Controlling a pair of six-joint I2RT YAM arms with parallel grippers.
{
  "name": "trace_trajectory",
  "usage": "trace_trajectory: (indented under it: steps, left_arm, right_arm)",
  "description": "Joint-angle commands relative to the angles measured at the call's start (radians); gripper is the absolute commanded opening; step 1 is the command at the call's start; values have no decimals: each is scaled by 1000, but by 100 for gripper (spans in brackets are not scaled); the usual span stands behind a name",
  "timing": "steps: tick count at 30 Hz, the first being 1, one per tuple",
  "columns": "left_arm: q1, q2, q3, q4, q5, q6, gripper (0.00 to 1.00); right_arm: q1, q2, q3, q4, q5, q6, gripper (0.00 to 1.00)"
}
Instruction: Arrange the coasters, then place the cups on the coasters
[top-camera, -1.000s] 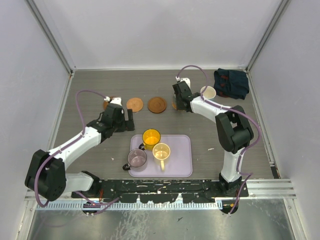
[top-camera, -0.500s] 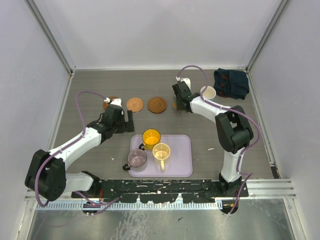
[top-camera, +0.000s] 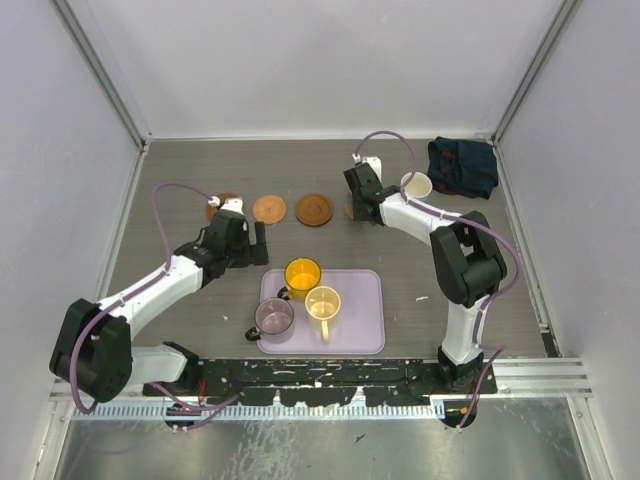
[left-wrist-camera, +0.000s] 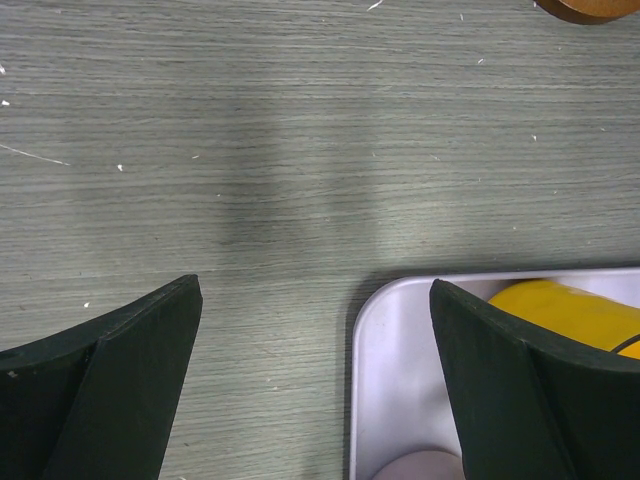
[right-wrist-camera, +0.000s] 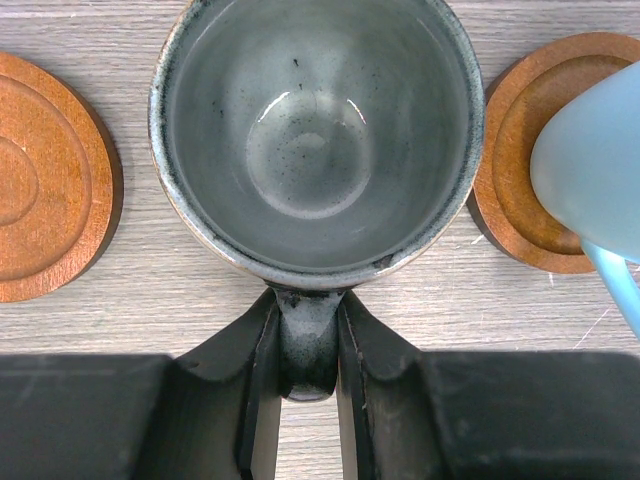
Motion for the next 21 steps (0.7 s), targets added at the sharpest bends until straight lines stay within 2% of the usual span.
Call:
trace_trajectory:
  steps: [1, 8, 21]
  left_arm:
    - [5, -22, -1, 43, 2, -1, 98]
    - [5, -20, 0, 43, 4, -3, 98]
    - [5, -26, 0, 43, 11, -6, 98]
  right_arm:
    - [6, -17, 56, 41, 33, 14, 31]
    - [9, -14, 56, 40, 32, 15, 55]
    - [30, -112, -12, 2, 68, 31, 58]
